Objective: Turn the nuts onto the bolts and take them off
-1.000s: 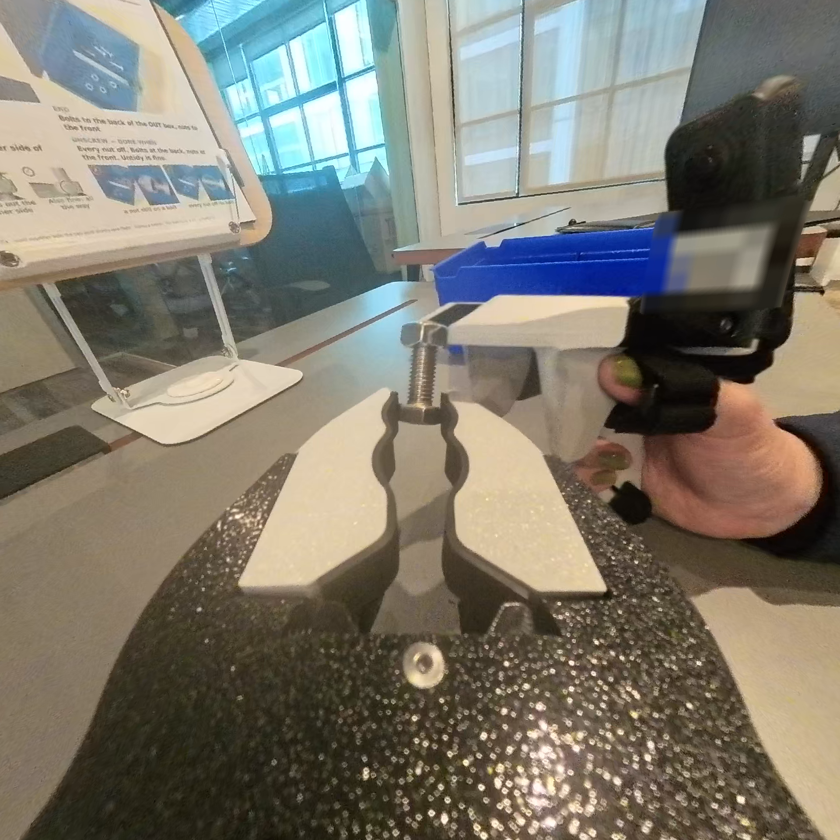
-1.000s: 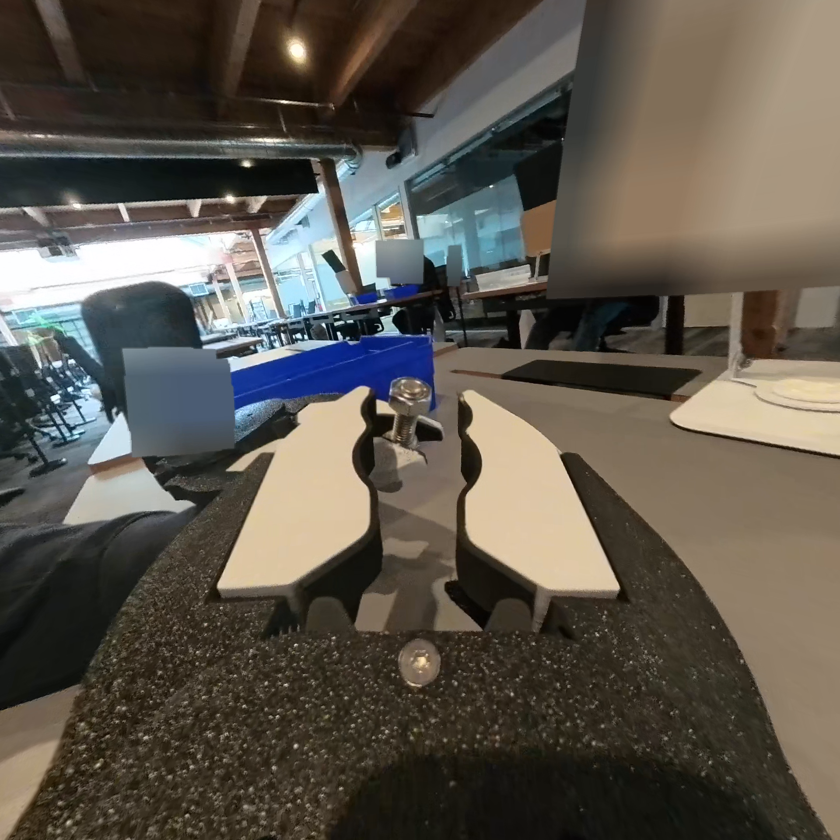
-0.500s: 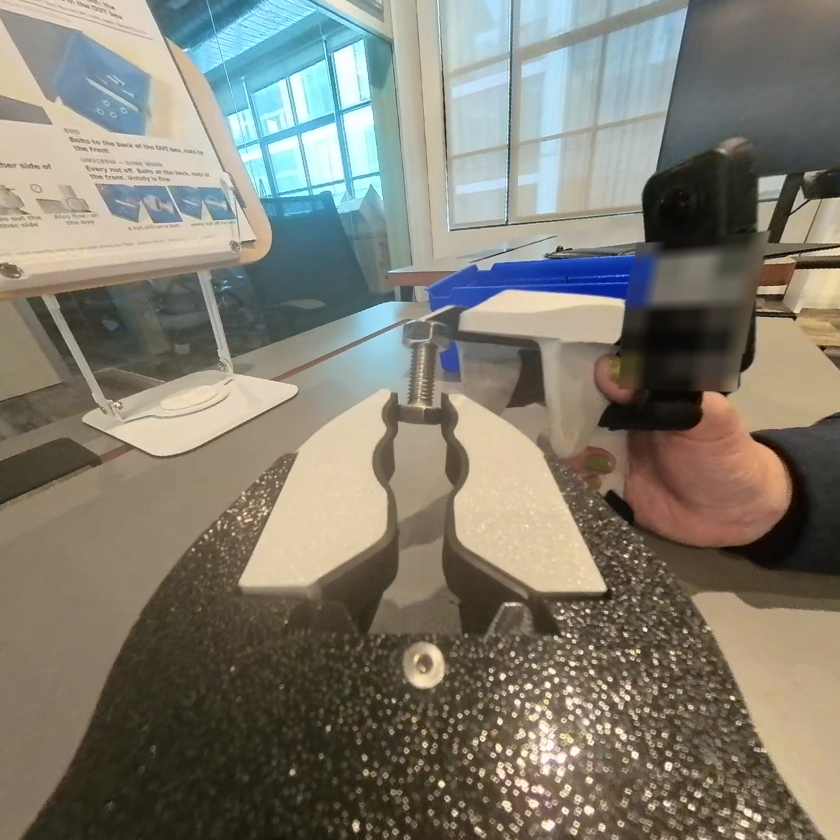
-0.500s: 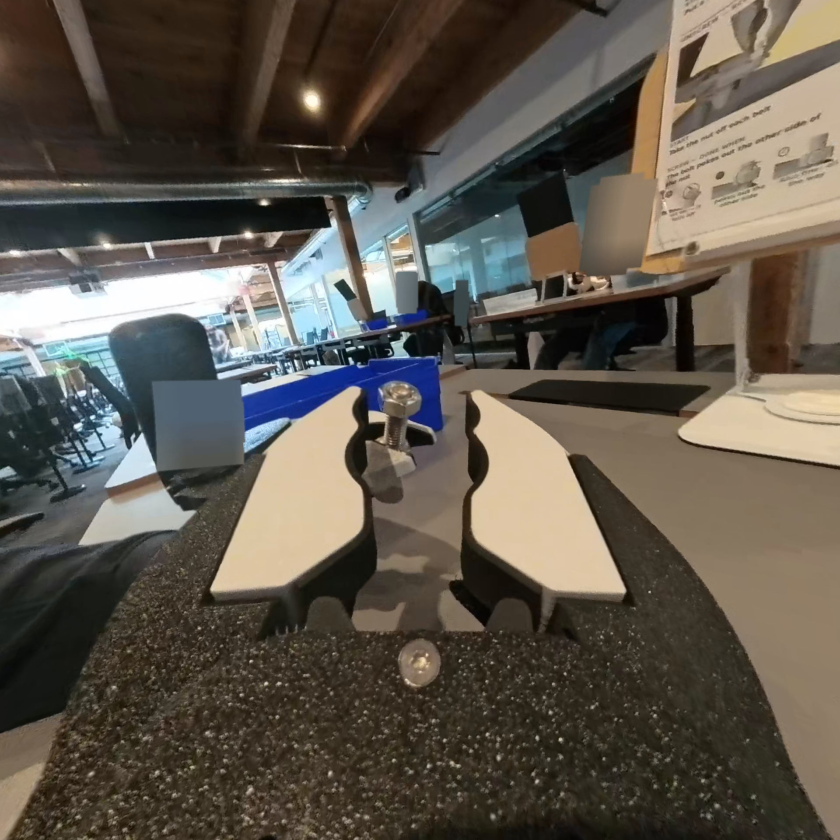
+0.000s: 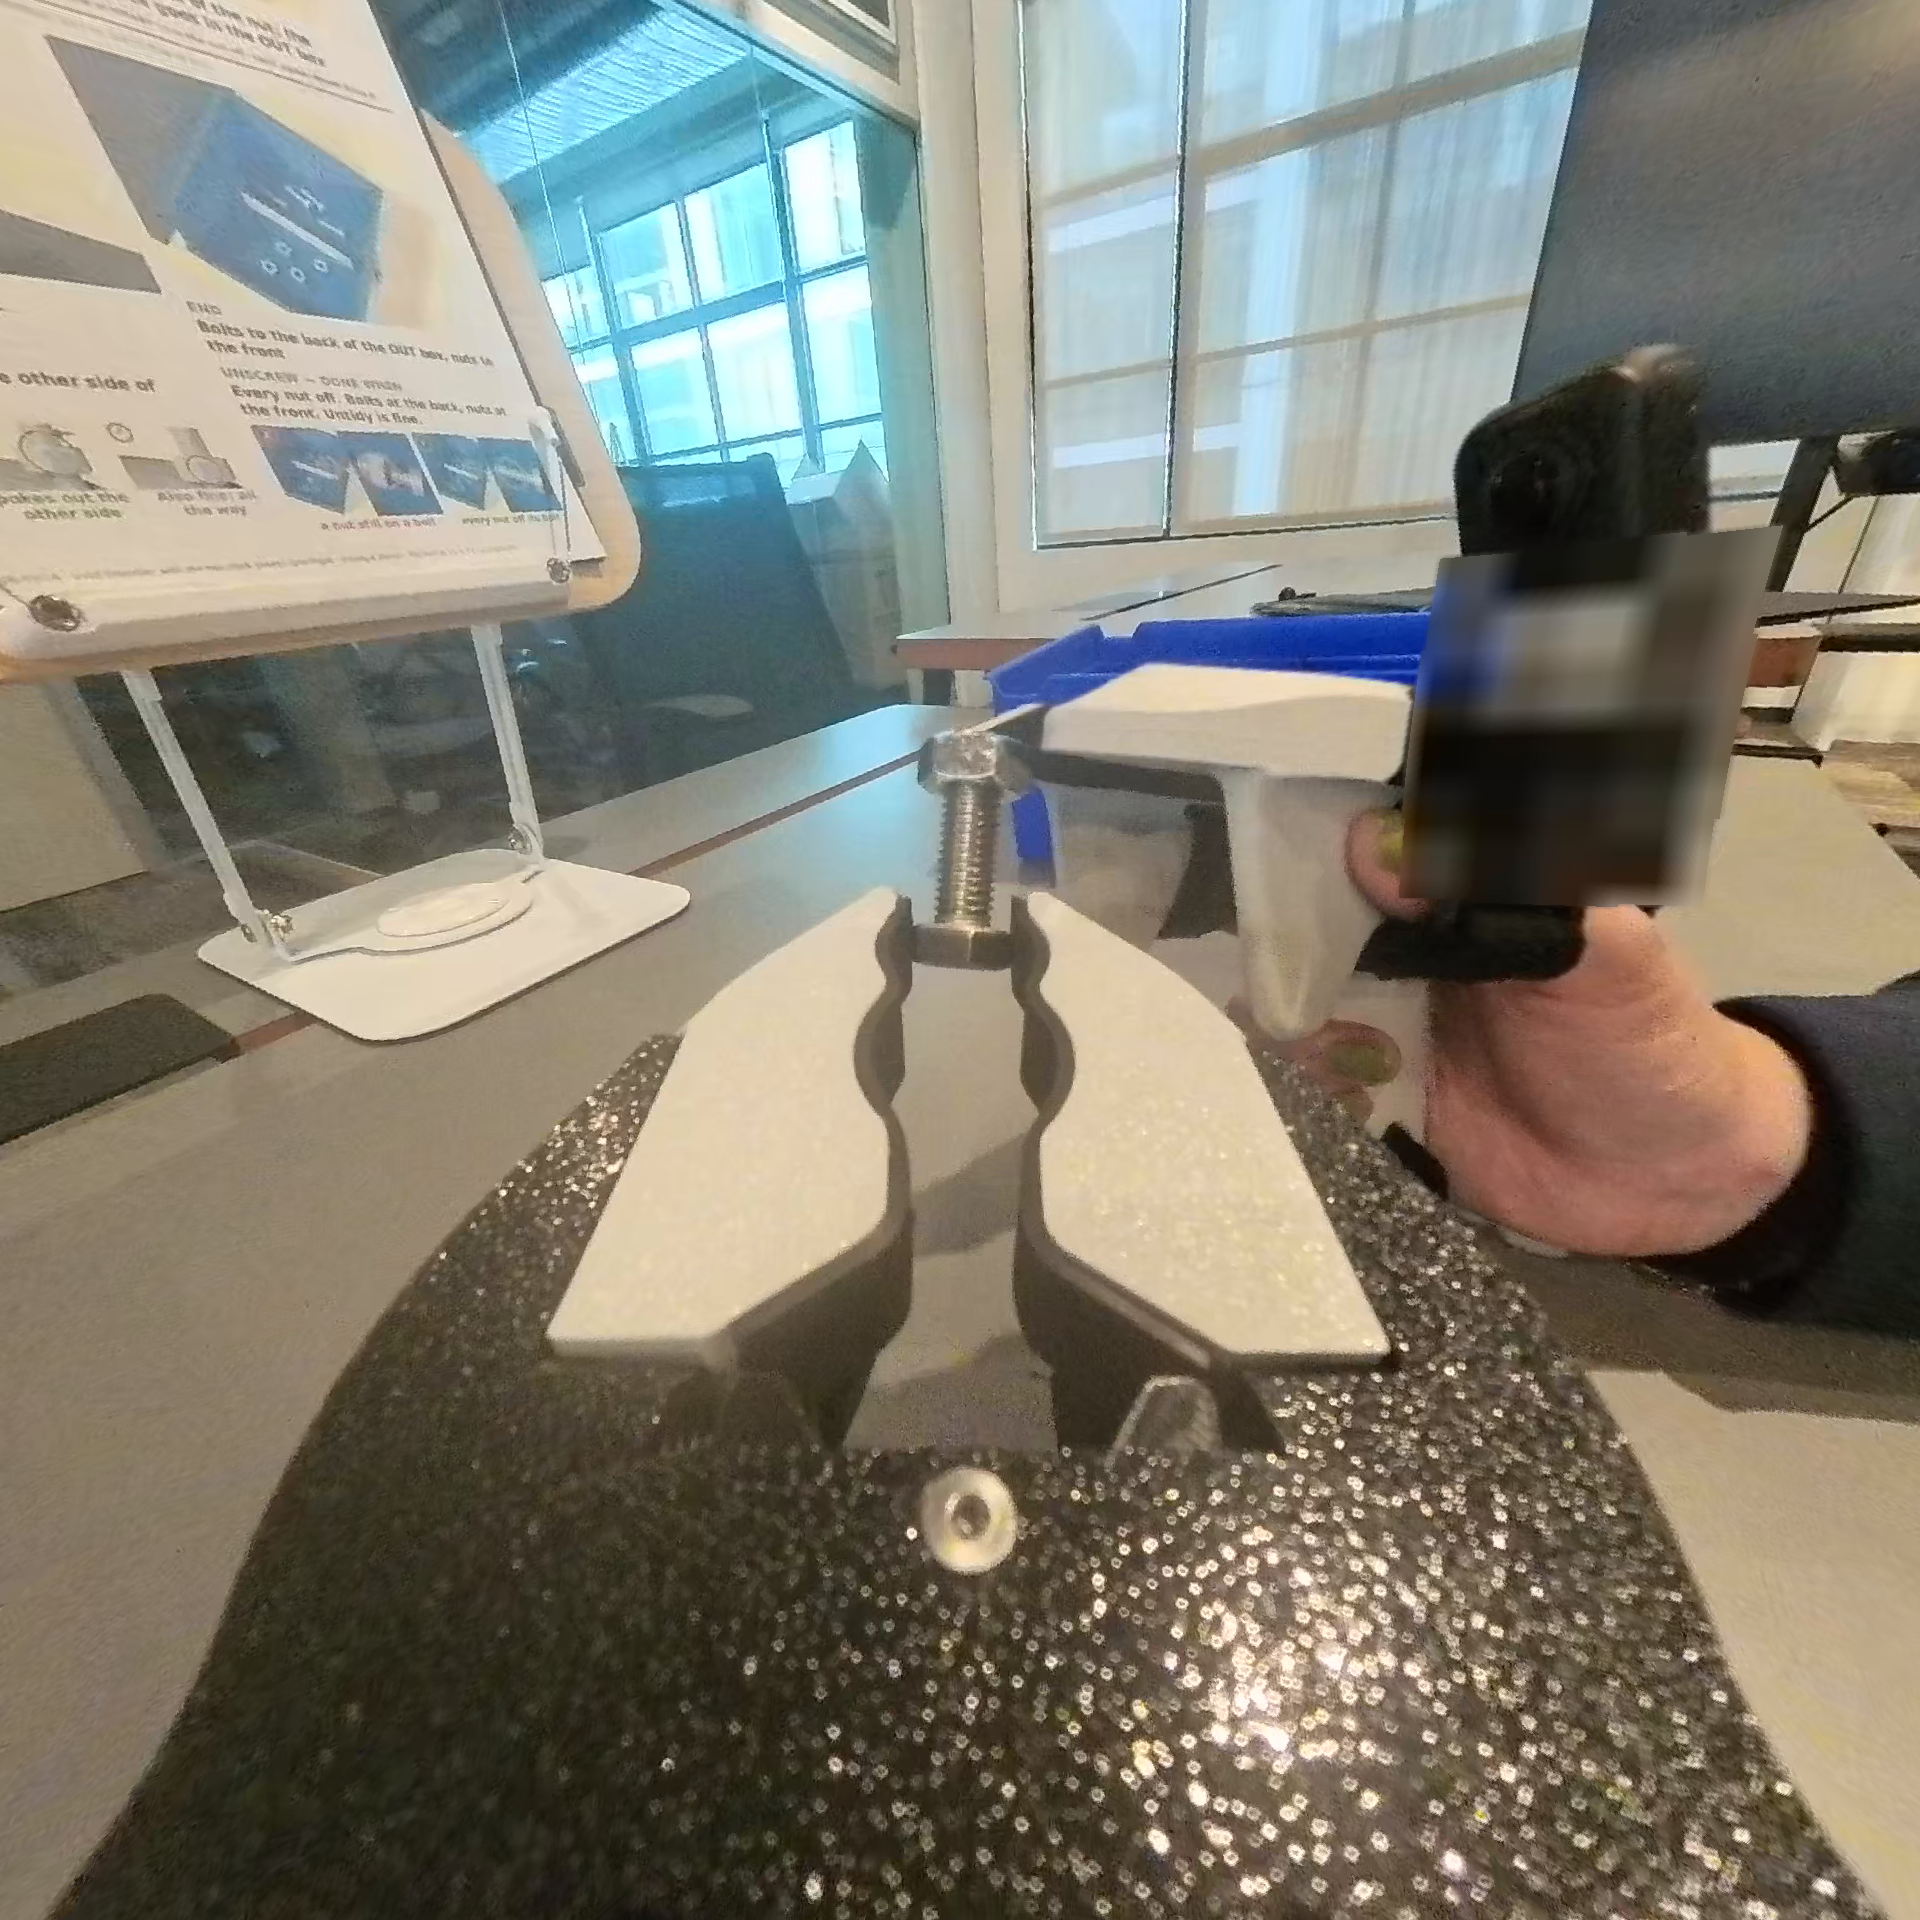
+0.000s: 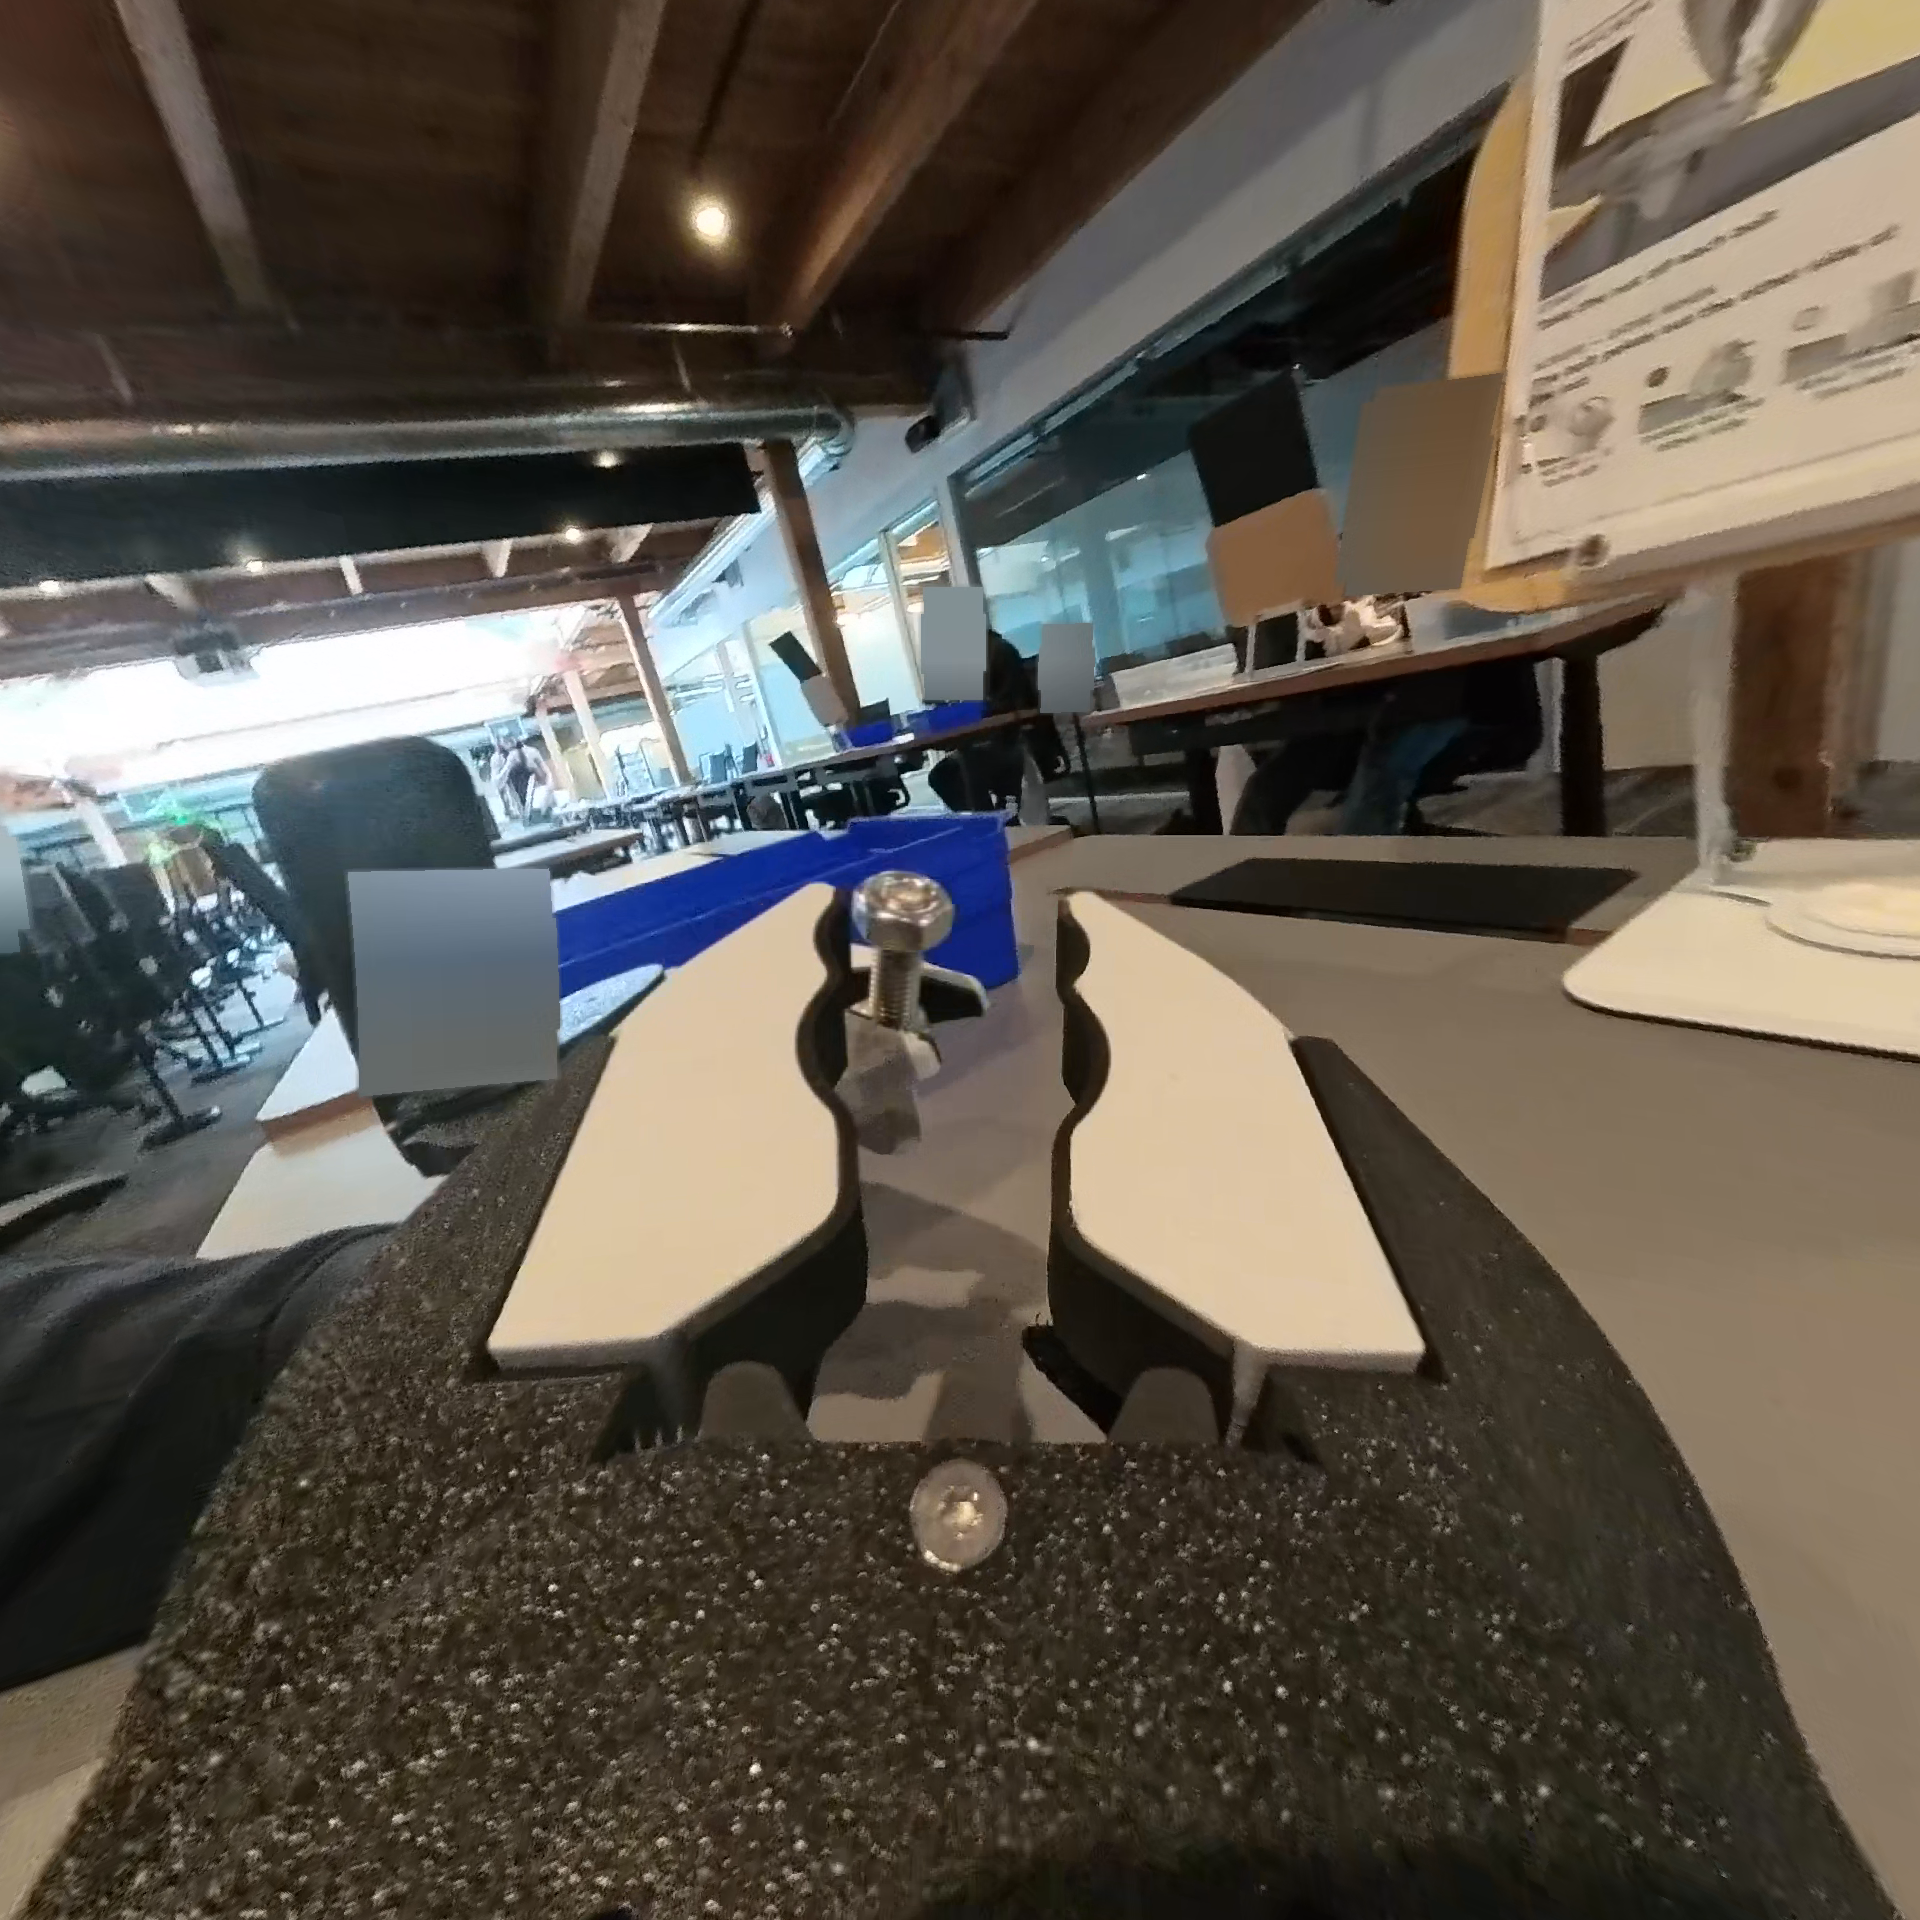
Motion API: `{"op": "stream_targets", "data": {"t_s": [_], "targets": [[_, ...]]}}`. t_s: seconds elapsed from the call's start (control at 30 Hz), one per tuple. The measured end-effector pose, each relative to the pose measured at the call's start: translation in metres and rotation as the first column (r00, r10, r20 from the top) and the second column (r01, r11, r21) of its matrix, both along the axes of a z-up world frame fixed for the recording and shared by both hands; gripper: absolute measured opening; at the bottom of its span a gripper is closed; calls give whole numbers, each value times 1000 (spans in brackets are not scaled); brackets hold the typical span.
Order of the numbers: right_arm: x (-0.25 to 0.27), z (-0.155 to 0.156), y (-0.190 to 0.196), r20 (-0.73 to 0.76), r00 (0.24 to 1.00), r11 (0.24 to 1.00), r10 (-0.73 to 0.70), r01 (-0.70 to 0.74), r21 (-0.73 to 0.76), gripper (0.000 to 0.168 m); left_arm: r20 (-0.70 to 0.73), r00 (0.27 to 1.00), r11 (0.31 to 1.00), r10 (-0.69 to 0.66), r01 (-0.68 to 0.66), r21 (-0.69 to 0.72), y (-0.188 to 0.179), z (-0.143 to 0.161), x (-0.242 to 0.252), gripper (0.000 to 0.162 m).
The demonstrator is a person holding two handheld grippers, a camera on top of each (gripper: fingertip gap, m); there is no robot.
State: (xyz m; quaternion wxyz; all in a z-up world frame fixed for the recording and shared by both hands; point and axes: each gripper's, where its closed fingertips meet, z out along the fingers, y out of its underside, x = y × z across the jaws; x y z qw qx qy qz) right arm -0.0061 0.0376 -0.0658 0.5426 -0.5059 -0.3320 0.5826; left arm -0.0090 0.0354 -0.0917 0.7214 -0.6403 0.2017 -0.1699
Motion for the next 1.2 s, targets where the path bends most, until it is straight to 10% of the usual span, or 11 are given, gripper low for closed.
{"op": "stream_targets", "data": {"t_s": [0.47, 1.2], "targets": [[13, -6, 19, -6, 999, 994, -48, 47, -95, 33, 23, 1000, 1000, -11, 11, -3, 0, 1, -1, 17], [7, -4, -27, 67, 908, 910, 412, -407, -80, 18, 31, 965, 966, -260, 260, -2, -20, 9, 14, 17]]}}
